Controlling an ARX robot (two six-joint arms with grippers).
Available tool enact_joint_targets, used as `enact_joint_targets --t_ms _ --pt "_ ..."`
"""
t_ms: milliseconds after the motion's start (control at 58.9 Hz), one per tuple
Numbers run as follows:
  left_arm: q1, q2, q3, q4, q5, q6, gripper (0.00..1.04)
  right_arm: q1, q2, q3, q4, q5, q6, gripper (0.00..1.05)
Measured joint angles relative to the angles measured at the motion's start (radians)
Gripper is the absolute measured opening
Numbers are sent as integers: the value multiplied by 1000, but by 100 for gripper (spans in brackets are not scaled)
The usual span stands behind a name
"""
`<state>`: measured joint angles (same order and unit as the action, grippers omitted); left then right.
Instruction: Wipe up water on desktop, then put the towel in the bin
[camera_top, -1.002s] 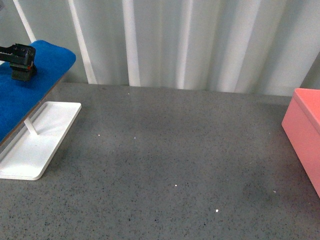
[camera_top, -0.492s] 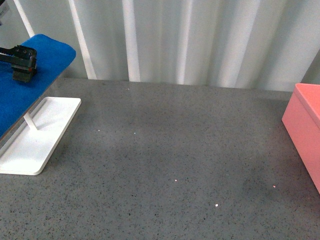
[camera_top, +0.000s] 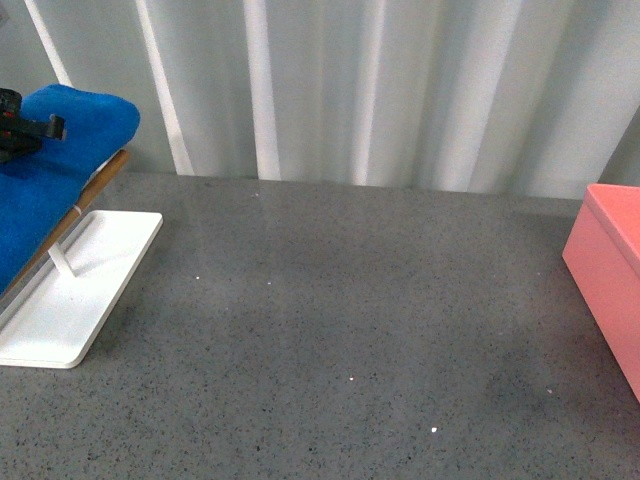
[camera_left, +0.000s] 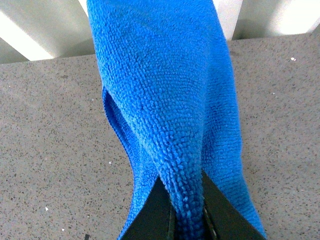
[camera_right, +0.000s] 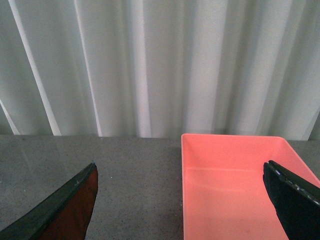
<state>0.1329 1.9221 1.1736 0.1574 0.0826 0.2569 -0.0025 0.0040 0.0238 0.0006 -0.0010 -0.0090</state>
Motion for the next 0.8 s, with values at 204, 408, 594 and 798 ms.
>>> enact_joint_targets --t_ms 204,408,594,798 --pt "-10 -143 -45 -20 89 -72 4 0 0 0 0 0 0 98" --pt "-85 -325 -100 -24 238 -211 4 0 0 0 0 0 0 98" --pt "-260 -478 -157 -18 280 -311 4 0 0 0 0 0 0 98" --pt "-480 -511 -189 39 273 -408 4 0 0 0 0 0 0 98"
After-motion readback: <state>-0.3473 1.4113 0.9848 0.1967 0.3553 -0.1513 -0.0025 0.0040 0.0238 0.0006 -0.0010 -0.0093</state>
